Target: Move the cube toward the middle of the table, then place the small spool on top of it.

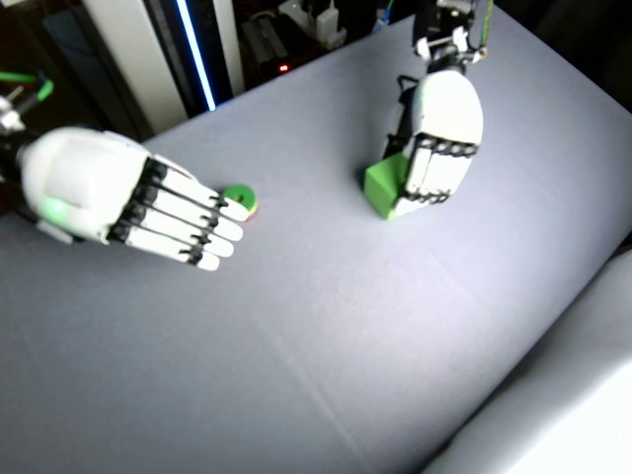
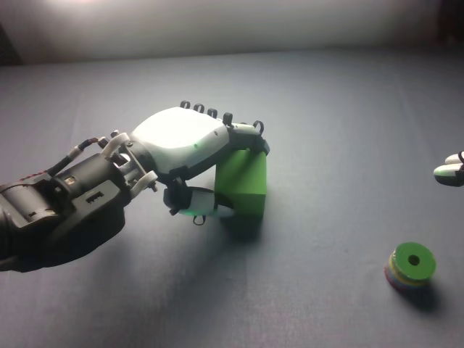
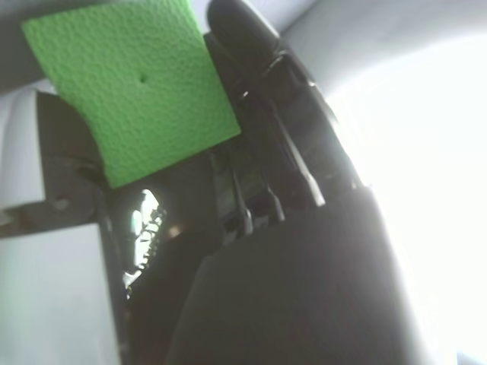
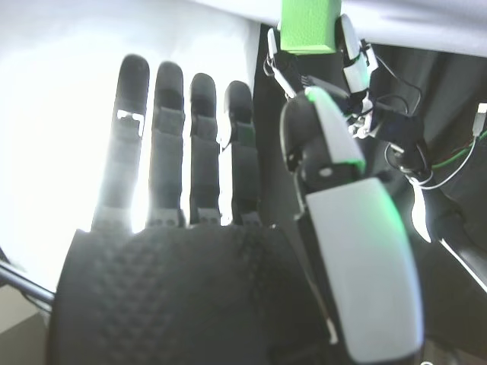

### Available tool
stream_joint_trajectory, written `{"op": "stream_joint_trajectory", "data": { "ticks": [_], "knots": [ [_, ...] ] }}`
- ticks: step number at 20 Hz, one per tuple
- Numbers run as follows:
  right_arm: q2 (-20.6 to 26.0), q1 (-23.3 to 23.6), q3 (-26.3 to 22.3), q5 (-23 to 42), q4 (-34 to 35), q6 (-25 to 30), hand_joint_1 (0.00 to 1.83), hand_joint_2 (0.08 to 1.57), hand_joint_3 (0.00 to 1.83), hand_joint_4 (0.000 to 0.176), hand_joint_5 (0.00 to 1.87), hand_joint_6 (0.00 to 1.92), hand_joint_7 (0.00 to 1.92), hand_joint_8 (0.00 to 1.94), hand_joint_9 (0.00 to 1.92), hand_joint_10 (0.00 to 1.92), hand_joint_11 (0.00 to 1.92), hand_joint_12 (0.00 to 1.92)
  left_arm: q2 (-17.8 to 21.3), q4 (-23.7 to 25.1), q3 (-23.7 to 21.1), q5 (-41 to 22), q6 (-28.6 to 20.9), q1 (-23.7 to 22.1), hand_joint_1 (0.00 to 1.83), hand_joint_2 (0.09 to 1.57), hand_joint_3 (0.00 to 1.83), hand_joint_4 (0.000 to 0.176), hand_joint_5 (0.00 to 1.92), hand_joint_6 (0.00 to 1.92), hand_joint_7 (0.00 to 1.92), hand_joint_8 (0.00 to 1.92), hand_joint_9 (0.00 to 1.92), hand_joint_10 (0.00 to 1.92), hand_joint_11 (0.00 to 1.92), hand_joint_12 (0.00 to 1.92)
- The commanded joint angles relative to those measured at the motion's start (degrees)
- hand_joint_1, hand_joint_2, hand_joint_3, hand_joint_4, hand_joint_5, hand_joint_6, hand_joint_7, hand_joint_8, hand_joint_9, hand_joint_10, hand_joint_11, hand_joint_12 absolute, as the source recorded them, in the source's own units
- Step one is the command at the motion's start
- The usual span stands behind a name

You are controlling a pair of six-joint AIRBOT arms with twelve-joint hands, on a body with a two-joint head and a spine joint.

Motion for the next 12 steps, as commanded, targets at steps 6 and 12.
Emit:
{"op": "stream_joint_trajectory", "data": {
  "ticks": [6, 12],
  "knots": [
    [-0.1, 0.5, 0.3, 6.7, 0.7, 0.3, 0.79, 1.33, 0.0, 0.0, 0.62, 0.01, 0.54, 0.01, 0.56, 0.01, 0.36, 0.65, -1.6, -0.8, 1.4, -5.1, 0.0, -0.8, 1.2, 1.16, 0.0, 0.0, 0.87, 1.08, 0.89, 1.2, 0.86, 0.37, 0.49, 1.06],
    [-0.2, 0.5, 0.3, 6.7, 0.7, 0.3, 0.79, 1.33, 0.0, 0.0, 0.63, 0.0, 0.53, 0.0, 0.55, 0.0, 0.33, 0.65, -1.9, -2.0, 1.7, -5.0, 0.1, -0.2, 1.1, 1.0, 0.0, 0.0, 0.48, 0.0, 0.49, 0.0, 0.53, 0.0, 0.18, 0.98]
  ]
}}
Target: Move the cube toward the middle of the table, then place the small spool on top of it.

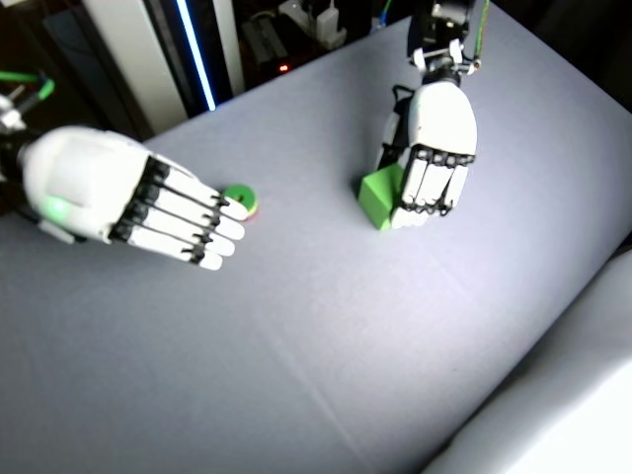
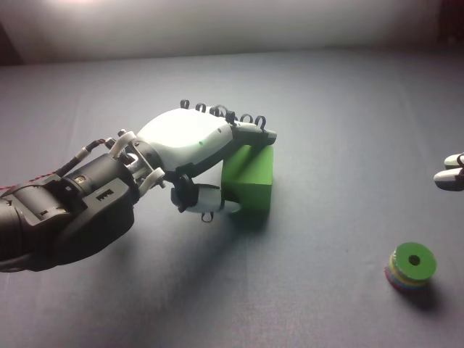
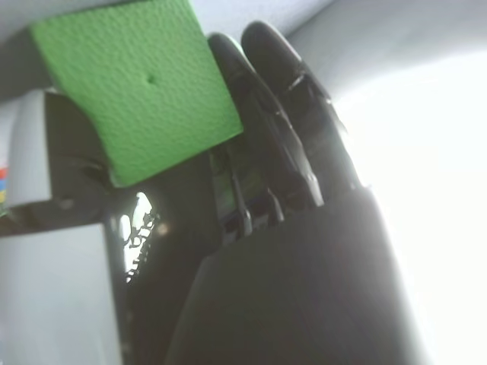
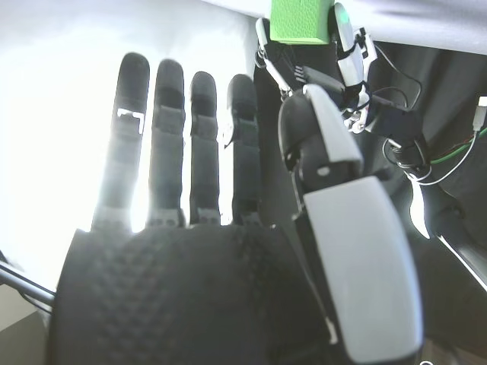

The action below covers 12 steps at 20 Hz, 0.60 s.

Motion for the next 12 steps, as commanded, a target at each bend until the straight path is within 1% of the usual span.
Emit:
{"op": "stream_joint_trajectory", "data": {
  "ticks": [1, 2, 3, 4, 5, 6, 7, 8, 9, 10, 11, 12],
  "knots": [
    [0.0, 0.6, 0.3, 6.7, 0.7, 0.3, 0.77, 1.34, 0.0, 0.0, 0.63, 0.0, 0.52, 0.0, 0.54, 0.0, 0.31, 0.68, -0.2, 0.1, 0.3, -5.7, 0.2, -0.1, 1.07, 0.99, 0.0, 0.0, 0.47, 0.0, 0.47, 0.0, 0.49, 0.0, 0.13, 0.96],
    [0.0, 0.6, 0.3, 6.7, 0.7, 0.3, 0.77, 1.33, 0.0, 0.0, 0.64, 0.0, 0.53, 0.0, 0.55, 0.0, 0.31, 0.69, -0.1, 0.0, 0.4, -5.7, 0.2, 0.0, 1.05, 0.98, 0.0, 0.0, 0.46, 0.0, 0.45, 0.0, 0.46, 0.0, 0.09, 0.94],
    [0.0, 0.6, 0.3, 6.7, 0.7, 0.3, 0.73, 1.34, 0.0, 0.0, 0.64, 0.0, 0.53, 0.0, 0.55, 0.0, 0.31, 0.7, 0.0, -0.2, 0.4, -5.7, 0.2, 0.0, 1.03, 0.96, 0.0, 0.0, 0.45, 0.0, 0.43, 0.0, 0.44, 0.0, 0.09, 0.9],
    [0.0, 0.6, 0.3, 6.7, 0.7, 0.3, 0.77, 1.34, 0.0, 0.0, 0.64, 0.0, 0.53, 0.0, 0.55, 0.0, 0.31, 0.7, 0.3, -0.3, 0.2, -6.0, 0.2, 0.1, 0.99, 0.92, 0.0, 0.013, 0.37, 0.0, 0.32, 0.0, 0.39, 0.0, 0.15, 0.74],
    [0.0, 0.6, 0.2, 6.7, 0.7, 0.3, 0.75, 1.34, 0.0, 0.0, 0.63, 0.0, 0.53, 0.0, 0.55, 0.0, 0.31, 0.7, 0.9, -0.3, -0.3, -6.4, 0.2, 0.1, 0.93, 0.91, 0.0, 0.04, 0.29, 0.0, 0.26, 0.0, 0.39, 0.0, 0.24, 0.68],
    [0.0, 0.6, 0.2, 6.7, 0.6, 0.4, 0.76, 1.33, 0.0, 0.0, 0.63, 0.0, 0.54, 0.0, 0.55, 0.0, 0.32, 0.7, 1.8, -0.2, -1.1, -7.2, 0.2, 0.1, 0.93, 0.89, 0.0, 0.045, 0.25, 0.0, 0.23, 0.0, 0.4, 0.01, 0.29, 0.69],
    [0.0, 0.7, 0.2, 6.7, 0.4, 0.4, 0.76, 1.33, 0.0, 0.0, 0.63, 0.0, 0.54, 0.0, 0.55, 0.0, 0.32, 0.7, 2.7, -0.2, -1.9, -8.2, 0.2, 0.3, 0.93, 0.89, 0.0, 0.045, 0.25, 0.0, 0.23, 0.0, 0.4, 0.01, 0.29, 0.69],
    [0.0, 0.9, 0.2, 6.7, 0.1, 0.4, 0.78, 1.33, 0.0, 0.0, 0.62, 0.0, 0.54, 0.0, 0.56, 0.0, 0.32, 0.7, 4.3, -0.1, -3.3, -10.1, 0.2, 0.4, 0.93, 0.88, 0.0, 0.052, 0.2, 0.0, 0.19, 0.0, 0.34, 0.0, 0.19, 0.7],
    [0.0, 1.2, 0.2, 6.6, -0.3, 0.5, 0.77, 1.33, 0.0, 0.0, 0.61, 0.0, 0.55, 0.0, 0.56, 0.0, 0.33, 0.66, 6.2, -0.1, -5.0, -12.6, 0.2, 0.7, 0.89, 0.88, 0.0, 0.086, 0.12, 0.0, 0.14, 0.0, 0.23, 0.0, 0.02, 0.83],
    [0.0, 1.3, 0.2, 6.4, -0.5, 0.5, 0.77, 1.33, 0.0, 0.0, 0.61, 0.0, 0.55, 0.0, 0.56, 0.0, 0.33, 0.66, 7.0, 0.1, -5.8, -14.0, 0.2, 0.8, 0.89, 0.88, 0.0, 0.086, 0.12, 0.0, 0.14, 0.0, 0.23, 0.0, 0.02, 0.83],
    [0.0, 1.4, 0.2, 6.1, -0.9, 0.5, 0.71, 1.34, 0.0, 0.0, 0.59, 0.0, 0.54, 0.0, 0.53, 0.0, 0.32, 0.58, 8.3, 0.3, -7.0, -16.0, 0.2, 1.2, 0.81, 0.89, 0.0, 0.154, 0.01, 0.0, 0.05, 0.0, 0.11, 0.0, 0.0, 0.51],
    [0.0, 1.4, 0.2, 6.1, -0.9, 0.5, 0.71, 1.34, 0.0, 0.0, 0.59, 0.0, 0.54, 0.0, 0.53, 0.0, 0.32, 0.58, 8.3, 0.3, -7.0, -16.0, 0.2, 1.2, 0.81, 0.89, 0.0, 0.154, 0.01, 0.0, 0.05, 0.0, 0.11, 0.0, 0.0, 0.51]
  ]
}}
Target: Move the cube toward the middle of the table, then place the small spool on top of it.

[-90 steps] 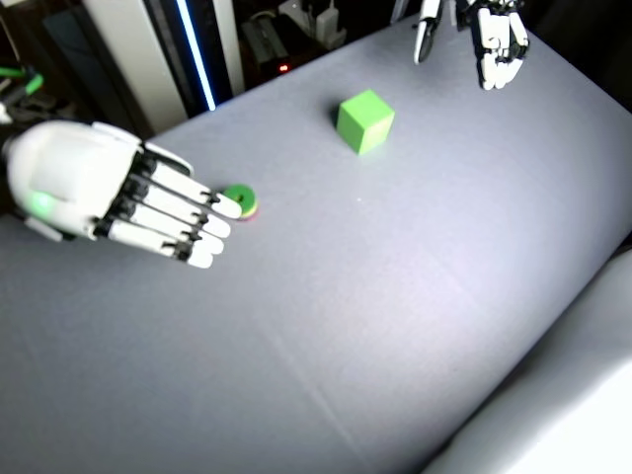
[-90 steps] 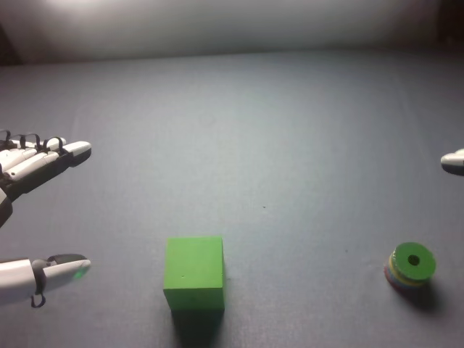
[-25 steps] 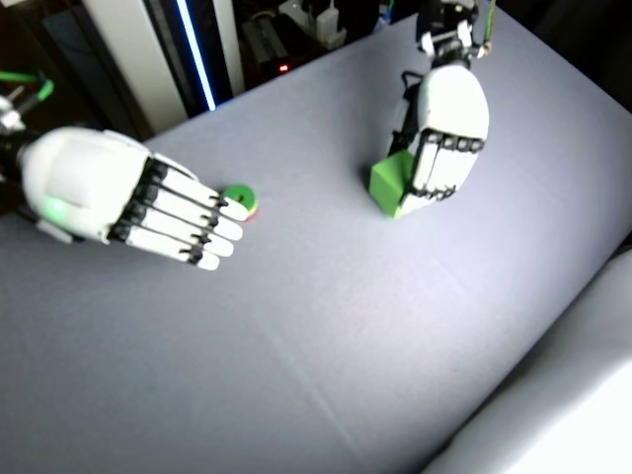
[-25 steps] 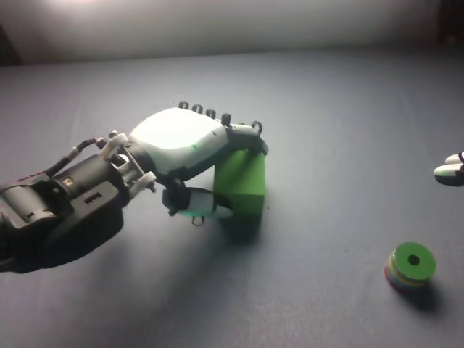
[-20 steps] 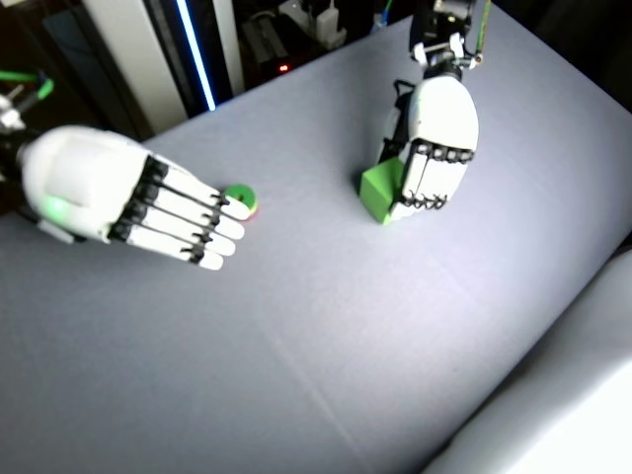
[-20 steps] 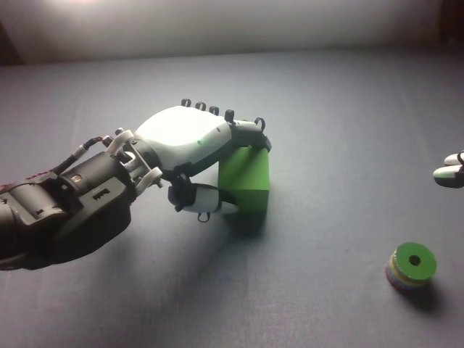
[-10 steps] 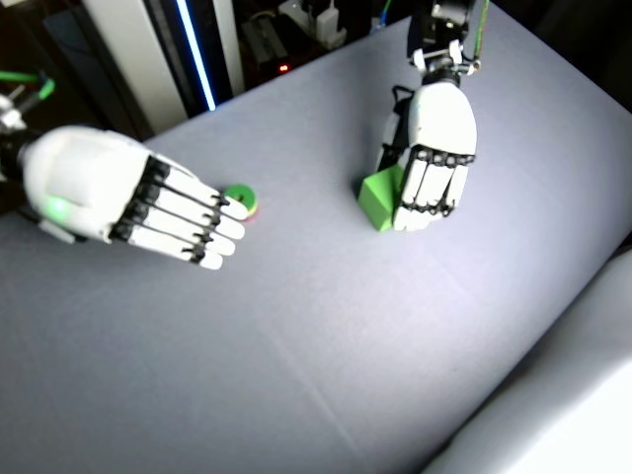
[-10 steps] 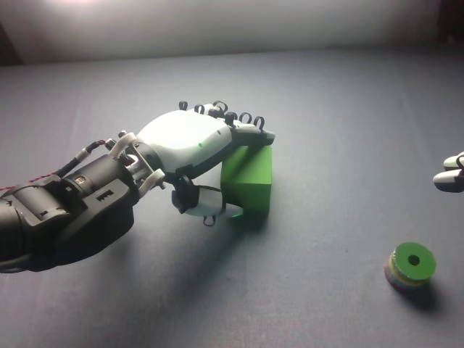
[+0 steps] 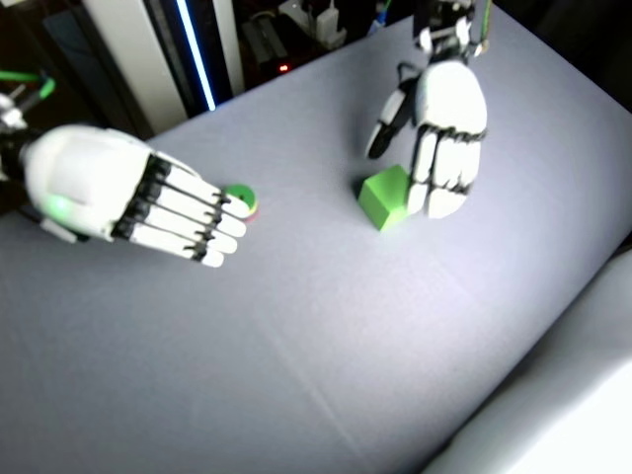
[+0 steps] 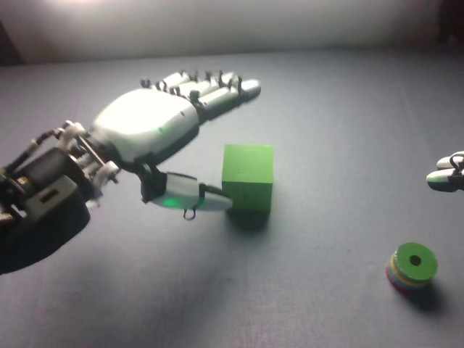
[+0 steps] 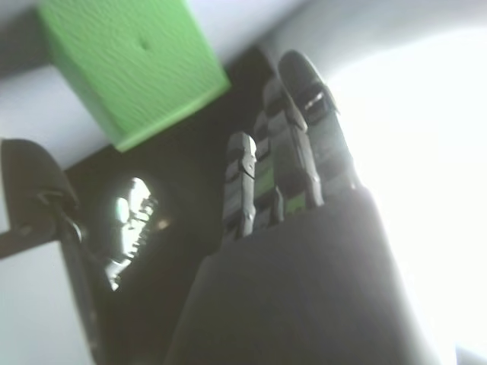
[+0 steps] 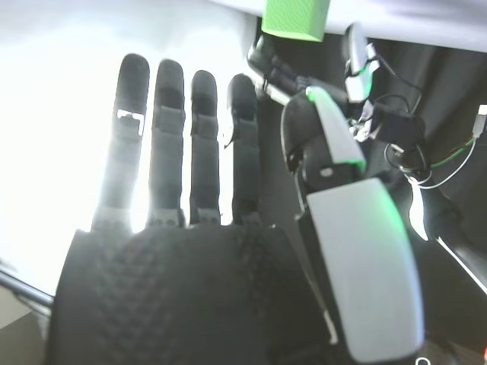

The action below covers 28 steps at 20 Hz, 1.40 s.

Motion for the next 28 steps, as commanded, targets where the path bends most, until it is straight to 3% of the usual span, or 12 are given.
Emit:
{"op": "stream_joint_trajectory", "data": {
  "ticks": [1, 3, 5, 9, 14, 15, 16, 18, 22, 23, 27, 28],
  "knots": [
    [0.1, 1.0, 0.4, 5.8, 0.2, 0.5, 0.68, 1.34, 0.0, 0.0, 0.57, 0.0, 0.53, 0.0, 0.52, 0.0, 0.31, 0.57, 1.3, 0.7, -1.2, -9.2, -0.2, 0.5, 0.72, 0.88, 0.0, 0.172, 0.01, 0.0, 0.03, 0.0, 0.11, 0.0, 0.0, 0.56],
    [0.2, 1.8, 0.6, 4.7, -1.2, 1.0, 0.65, 1.3, 0.0, 0.027, 0.54, 0.0, 0.52, 0.0, 0.51, 0.0, 0.29, 0.62, 3.8, 0.8, -3.6, -12.6, -0.2, 2.1, 0.63, 0.86, 0.0, 0.176, 0.0, 0.0, 0.0, 0.0, 0.12, 0.0, 0.0, 0.73],
    [0.2, 4.1, 1.3, 2.0, -4.9, 2.9, 0.74, 1.15, 0.0, 0.064, 0.47, 0.0, 0.46, 0.0, 0.52, 0.02, 0.27, 0.76, 7.1, 0.0, -6.7, -17.1, -0.2, 5.3, 0.65, 0.79, 0.0, 0.176, 0.03, 0.0, 0.07, 0.0, 0.15, 0.0, 0.07, 0.42],
    [0.2, 8.6, 2.4, -5.3, -12.9, 5.0, 0.83, 1.06, 0.0, 0.102, 0.41, 0.0, 0.39, 0.0, 0.46, 0.0, 0.18, 0.78, 12.6, -1.3, -11.4, -23.1, -0.2, 11.4, 0.73, 0.81, 0.0, 0.173, 0.03, 0.0, 0.03, 0.0, 0.07, 0.0, 0.0, 0.28],
    [-0.5, 14.4, 3.0, -15.9, -22.4, 5.2, 0.98, 0.98, 0.0, 0.107, 0.36, 0.0, 0.36, 0.0, 0.47, 0.0, 0.13, 0.95, 18.7, -1.6, -16.0, -27.4, -0.2, 17.4, 0.74, 0.83, 0.0, 0.153, 0.06, 0.0, 0.05, 0.0, 0.1, 0.0, 0.0, 0.48],
    [-0.8, 15.5, 3.1, -17.7, -24.2, 5.3, 1.01, 0.96, 0.0, 0.116, 0.35, 0.0, 0.36, 0.0, 0.47, 0.0, 0.1, 1.03, 19.4, -1.8, -16.6, -27.9, -0.2, 18.3, 0.72, 0.83, 0.0, 0.133, 0.07, 0.0, 0.08, 0.0, 0.12, 0.0, 0.0, 0.55],
    [-1.2, 16.6, 3.3, -19.5, -26.0, 5.3, 1.02, 0.95, 0.0, 0.099, 0.37, 0.0, 0.36, 0.0, 0.46, 0.0, 0.05, 1.07, 20.0, -2.2, -17.1, -28.3, -0.1, 19.1, 0.73, 0.83, 0.0, 0.099, 0.09, 0.0, 0.09, 0.0, 0.12, 0.0, 0.0, 0.59],
    [-2.2, 18.6, 3.7, -23.3, -29.7, 5.4, 1.09, 0.94, 0.0, 0.082, 0.4, 0.0, 0.36, 0.0, 0.42, 0.0, 0.0, 0.99, 20.3, -3.4, -17.6, -29.0, 0.1, 20.9, 0.69, 0.84, 0.0, 0.151, 0.12, 0.0, 0.09, 0.0, 0.13, 0.0, 0.0, 0.69],
    [-3.4, 19.8, 4.8, -27.1, -32.2, 5.8, 1.1, 0.95, 0.0, 0.079, 0.4, 0.0, 0.37, 0.0, 0.4, 0.01, 0.0, 0.95, 20.6, -5.2, -18.9, -31.0, 0.0, 24.3, 0.7, 0.86, 0.0, 0.158, 0.13, 0.0, 0.08, 0.0, 0.08, 0.0, 0.0, 0.64],
    [-3.4, 19.8, 4.8, -27.5, -32.2, 5.8, 1.1, 0.96, 0.0, 0.085, 0.4, 0.0, 0.36, 0.0, 0.41, 0.0, 0.0, 1.01, 20.8, -5.6, -19.2, -31.5, 0.0, 24.9, 0.71, 0.87, 0.0, 0.138, 0.14, 0.0, 0.09, 0.0, 0.1, 0.01, 0.0, 0.66],
    [-3.7, 19.8, 5.6, -28.4, -31.2, 5.8, 1.14, 0.97, 0.0, 0.076, 0.45, 0.0, 0.38, 0.0, 0.43, 0.0, 0.0, 1.11, 20.6, -7.1, -19.9, -33.4, 0.0, 27.0, 0.71, 0.89, 0.0, 0.14, 0.14, 0.0, 0.09, 0.0, 0.13, 0.01, 0.0, 0.63],
    [-3.7, 19.8, 5.8, -28.5, -30.9, 5.8, 1.15, 0.97, 0.0, 0.081, 0.47, 0.0, 0.4, 0.0, 0.46, 0.01, 0.0, 1.15, 20.5, -7.2, -19.9, -33.6, 0.0, 27.1, 0.7, 0.89, 0.0, 0.126, 0.15, 0.0, 0.1, 0.0, 0.14, 0.01, 0.01, 0.63]
  ]
}}
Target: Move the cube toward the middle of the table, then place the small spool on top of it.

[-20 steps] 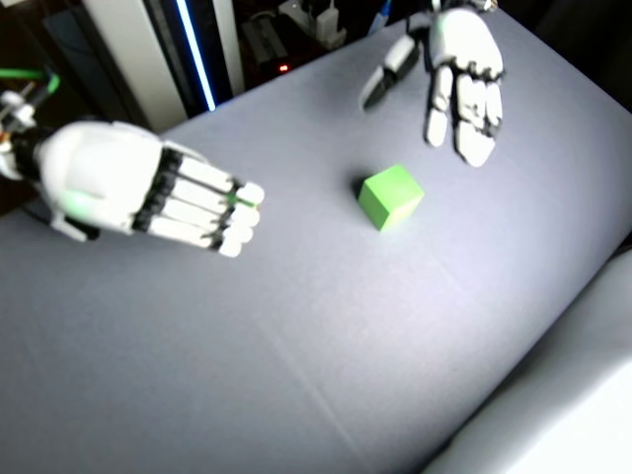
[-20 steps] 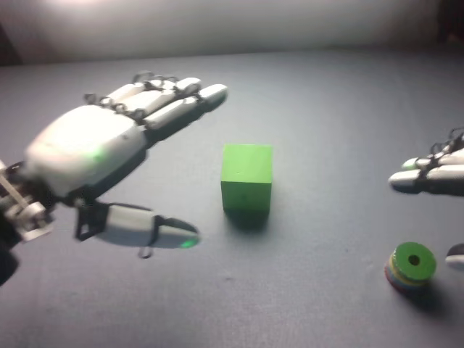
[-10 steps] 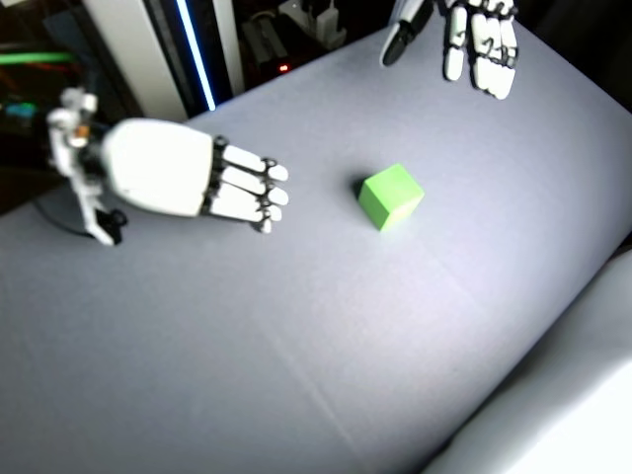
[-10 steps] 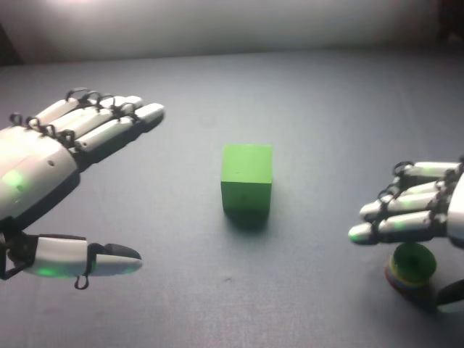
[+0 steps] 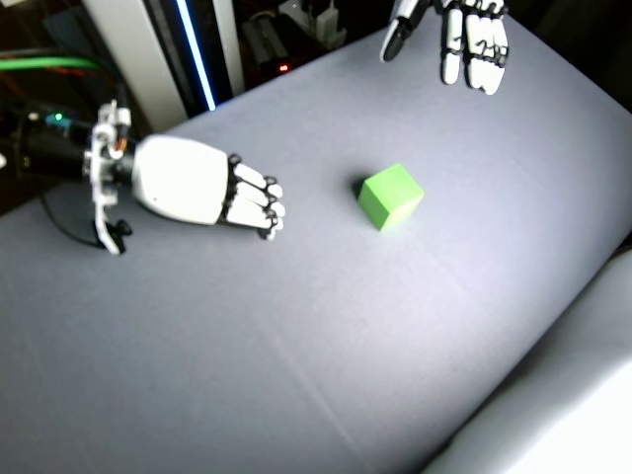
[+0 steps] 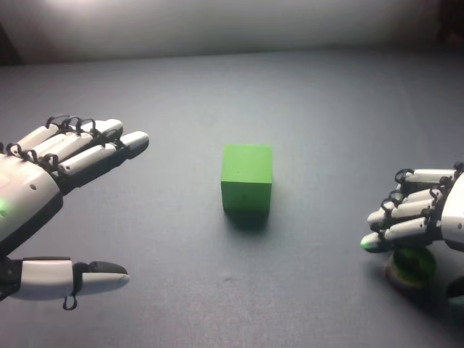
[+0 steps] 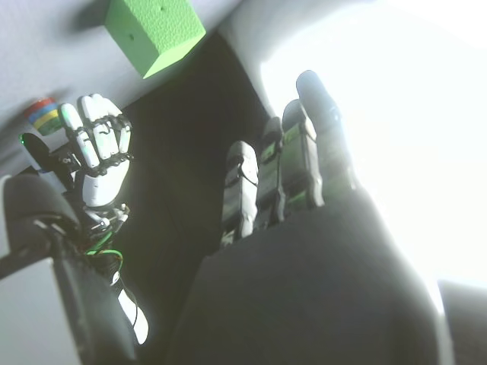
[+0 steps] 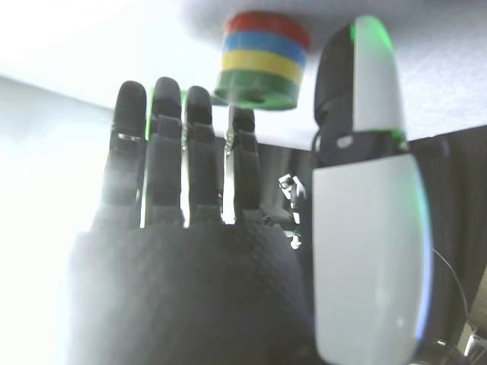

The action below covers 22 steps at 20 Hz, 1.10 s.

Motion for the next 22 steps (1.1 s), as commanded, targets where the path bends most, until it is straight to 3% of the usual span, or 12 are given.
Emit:
{"op": "stream_joint_trajectory", "data": {
  "ticks": [1, 3, 6, 7, 8, 12, 14, 15, 17, 19, 20, 22],
  "knots": [
    [0.1, 0.6, 0.2, 5.1, 1.5, 0.3, 1.14, 0.97, 0.0, 0.084, 0.48, 0.0, 0.4, 0.0, 0.47, 0.01, 0.0, 1.15, 0.3, 0.1, -0.1, -7.6, -0.2, -0.2, 0.69, 0.89, 0.0, 0.13, 0.15, 0.0, 0.12, 0.0, 0.15, 0.0, 0.0, 0.67],
    [0.0, 0.6, 0.3, 5.1, 1.9, 0.3, 1.15, 0.97, 0.0, 0.068, 0.54, 0.0, 0.48, 0.01, 0.52, 0.02, 0.03, 1.2, 0.1, 0.1, -0.1, -7.8, -0.2, -0.2, 0.66, 0.89, 0.0, 0.136, 0.14, 0.0, 0.12, 0.0, 0.16, 0.0, 0.0, 0.69],
    [-0.7, 0.6, 0.6, 5.1, 2.4, 0.3, 1.17, 0.96, 0.0, 0.017, 0.65, 0.01, 0.68, 0.02, 0.77, 0.08, 0.34, 1.27, 0.1, -0.1, -0.2, -7.9, -0.2, -0.1, 0.66, 0.9, 0.0, 0.125, 0.14, 0.0, 0.11, 0.0, 0.16, 0.0, 0.0, 0.69],
    [-0.9, 0.6, 0.7, 5.1, 2.5, 0.3, 1.17, 0.96, 0.0, 0.017, 0.65, 0.01, 0.68, 0.02, 0.77, 0.08, 0.34, 1.27, 0.1, -0.2, -0.2, -7.9, -0.2, -0.1, 0.66, 0.9, 0.0, 0.125, 0.14, 0.0, 0.11, 0.0, 0.16, 0.0, 0.0, 0.69],
    [-1.1, 0.6, 0.8, 5.1, 2.7, 0.3, 1.21, 0.93, 0.0, 0.0, 0.73, 0.0, 0.84, 0.01, 0.72, 0.7, 0.54, 1.46, 0.1, -0.2, -0.2, -8.0, -0.2, -0.1, 0.65, 0.9, 0.0, 0.129, 0.14, 0.0, 0.13, 0.01, 0.17, 0.01, 0.01, 0.69],
    [-1.6, 0.6, 0.9, 5.1, 2.8, 0.3, 1.2, 0.94, 0.0, 0.0, 0.75, 0.0, 0.89, 0.01, 0.65, 0.92, 0.53, 1.49, -0.2, -0.3, -0.2, -8.0, -0.2, -0.1, 0.66, 0.9, 0.0, 0.139, 0.15, 0.0, 0.13, 0.0, 0.17, 0.0, 0.0, 0.67],
    [-1.9, 0.6, 1.0, 5.1, 2.8, 0.3, 1.2, 0.96, 0.0, 0.0, 0.78, 0.0, 0.92, 0.03, 0.58, 1.3, 0.58, 1.72, -0.2, -0.4, -0.2, -8.0, -0.2, 0.0, 0.66, 0.91, 0.0, 0.127, 0.15, 0.0, 0.13, 0.0, 0.17, 0.0, 0.0, 0.66],
    [-1.9, 0.6, 1.0, 5.1, 2.9, 0.3, 1.2, 0.96, 0.0, 0.0, 0.78, 0.0, 0.92, 0.03, 0.58, 1.3, 0.58, 1.72, -0.2, -0.4, -0.2, -8.0, -0.2, 0.0, 0.66, 0.91, 0.0, 0.127, 0.15, 0.0, 0.13, 0.0, 0.17, 0.0, 0.0, 0.66],
    [-2.1, 0.6, 1.1, 5.1, 3.0, 0.3, 1.18, 0.97, 0.0, 0.0, 0.87, 0.0, 0.98, 0.02, 0.83, 0.94, 0.7, 1.54, -0.3, -0.4, -0.3, -8.0, -0.2, 0.0, 0.65, 0.91, 0.0, 0.129, 0.15, 0.0, 0.13, 0.0, 0.17, 0.0, 0.0, 0.65],
    [-2.3, 0.6, 1.1, 5.1, 3.0, 0.3, 1.17, 0.99, 0.0, 0.0, 0.92, 0.0, 1.07, 0.03, 0.87, 1.05, 0.73, 1.56, -0.4, -0.5, -0.3, -8.0, -0.2, 0.0, 0.64, 0.91, 0.0, 0.13, 0.15, 0.0, 0.13, 0.0, 0.19, 0.0, 0.0, 0.69],
    [-2.5, 0.6, 1.1, 5.1, 3.0, 0.3, 1.26, 1.03, 0.01, 0.0, 1.05, 0.49, 1.18, 0.64, 0.97, 0.88, 0.76, 1.51, -0.4, -0.6, -0.3, -8.0, -0.2, 0.0, 0.65, 0.92, 0.0, 0.133, 0.15, 0.0, 0.13, 0.0, 0.16, 0.01, 0.0, 0.6],
    [-2.5, 0.6, 1.1, 5.1, 3.1, 0.3, 1.27, 1.07, 0.0, 0.0, 1.05, 0.68, 1.13, 0.9, 1.0, 1.05, 0.84, 1.59, -0.4, -0.6, -0.3, -8.0, -0.2, 0.0, 0.64, 0.91, 0.0, 0.135, 0.15, 0.0, 0.13, 0.0, 0.16, 0.0, 0.0, 0.6]
  ]
}}
